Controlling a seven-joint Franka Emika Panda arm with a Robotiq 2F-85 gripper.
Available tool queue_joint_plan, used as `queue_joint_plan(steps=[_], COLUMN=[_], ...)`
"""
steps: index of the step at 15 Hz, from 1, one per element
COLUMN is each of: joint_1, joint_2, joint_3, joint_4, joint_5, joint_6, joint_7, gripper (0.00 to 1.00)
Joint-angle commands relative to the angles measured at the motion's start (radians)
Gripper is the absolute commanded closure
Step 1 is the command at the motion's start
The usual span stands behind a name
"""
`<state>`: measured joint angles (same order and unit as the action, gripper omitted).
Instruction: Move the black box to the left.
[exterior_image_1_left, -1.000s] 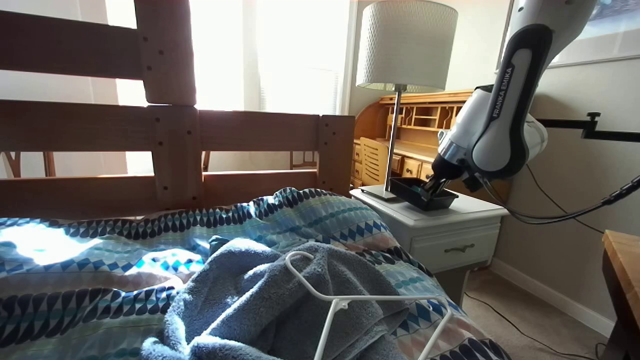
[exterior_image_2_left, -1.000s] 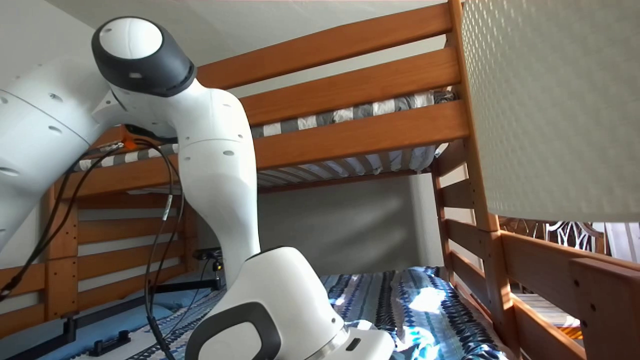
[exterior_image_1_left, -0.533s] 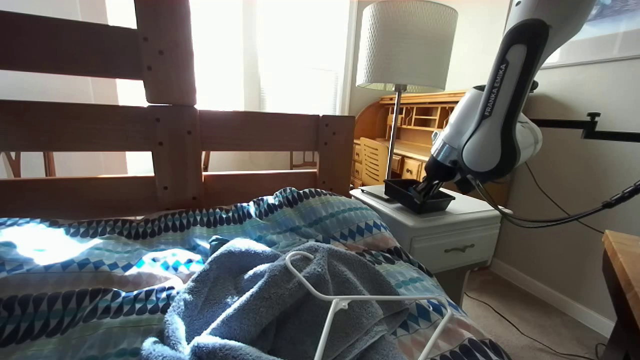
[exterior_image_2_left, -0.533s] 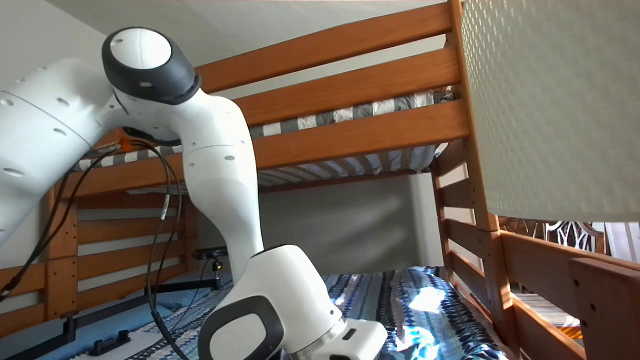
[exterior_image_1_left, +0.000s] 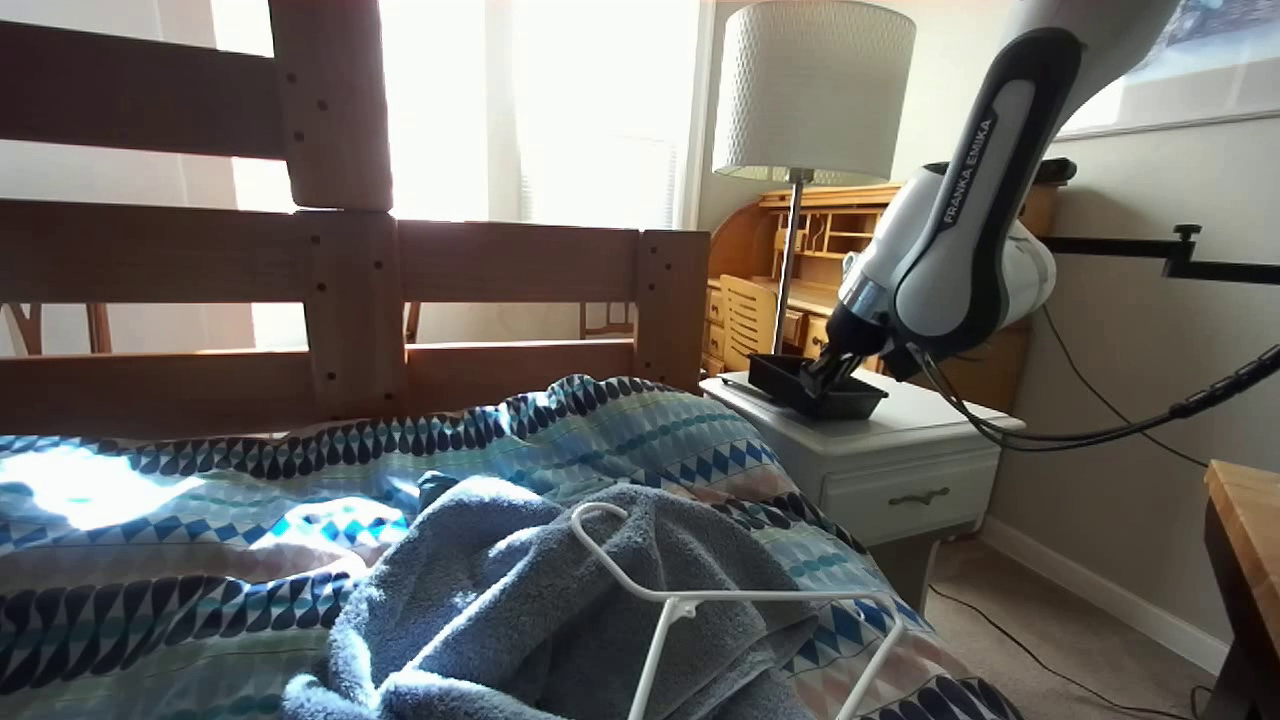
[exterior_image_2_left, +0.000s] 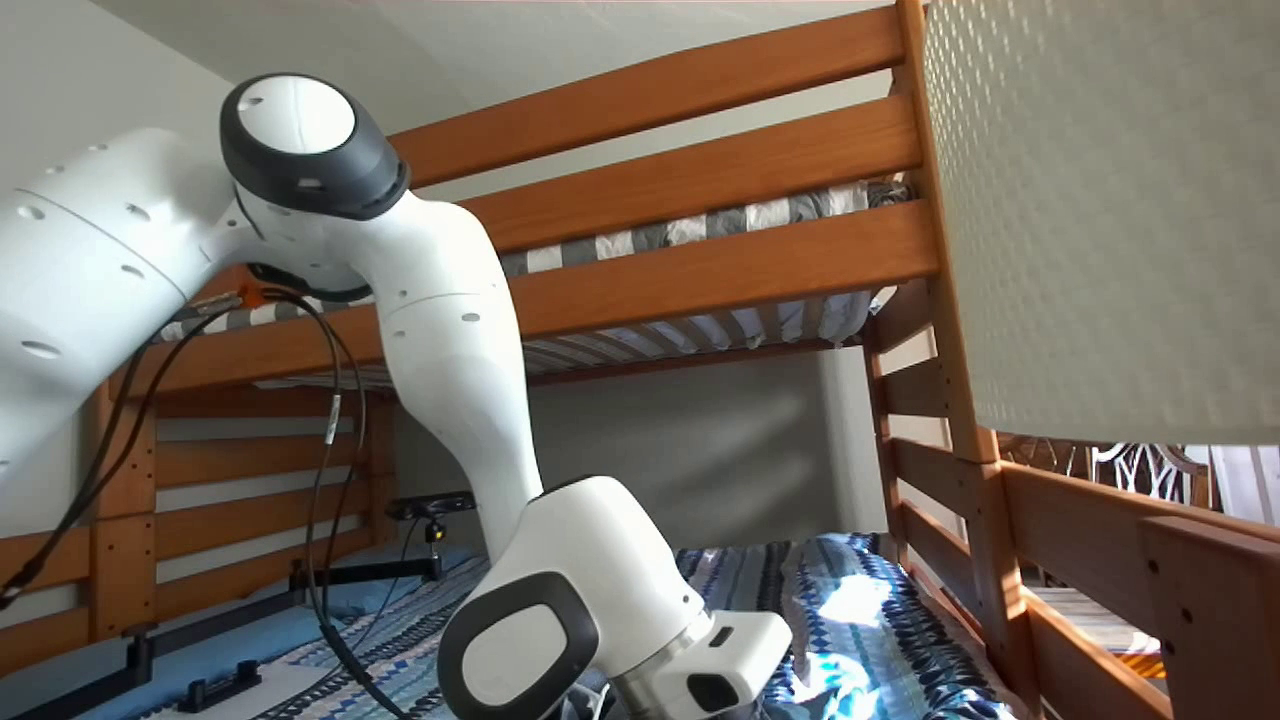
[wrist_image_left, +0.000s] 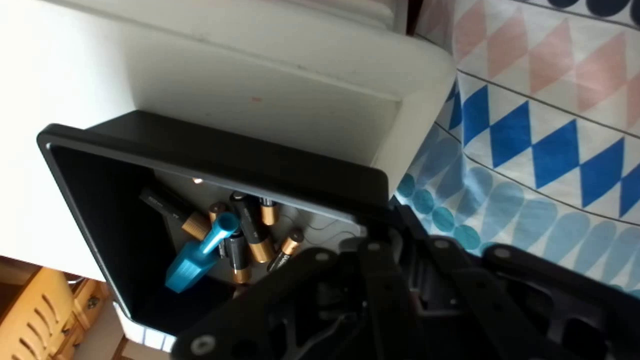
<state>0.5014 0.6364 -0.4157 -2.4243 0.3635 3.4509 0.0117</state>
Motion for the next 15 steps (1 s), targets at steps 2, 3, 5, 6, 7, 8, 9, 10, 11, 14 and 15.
queue_joint_plan(steps=[2,3,5,6,7,8,9,10,11,14,15], joint_1=[0.106,0.125,0.170,0.183,0.209,0.227,0.244,0.261,0.274,0.294,0.303], joint_2=[0.066,0.080,0.111,0.122,0.139,0.152,0.164,0.173,0.183,0.198,0.203], joint_3=[-0.108,-0.129,-0.176,-0.189,-0.215,-0.231,-0.248,-0.261,-0.272,-0.284,-0.289], joint_4=[0.061,0.068,0.081,0.087,0.090,0.094,0.096,0.097,0.099,0.105,0.107], joint_5=[0.071,0.075,0.079,0.075,0.077,0.075,0.070,0.063,0.057,0.037,0.035], joint_6=[-0.049,-0.056,-0.068,-0.078,-0.084,-0.099,-0.111,-0.126,-0.137,-0.161,-0.167], joint_7=[0.002,0.011,0.028,0.039,0.051,0.066,0.081,0.095,0.110,0.146,0.155], gripper=[0.97,0.97,0.97,0.97,0.97,0.97,0.97,0.97,0.97,0.97,0.97])
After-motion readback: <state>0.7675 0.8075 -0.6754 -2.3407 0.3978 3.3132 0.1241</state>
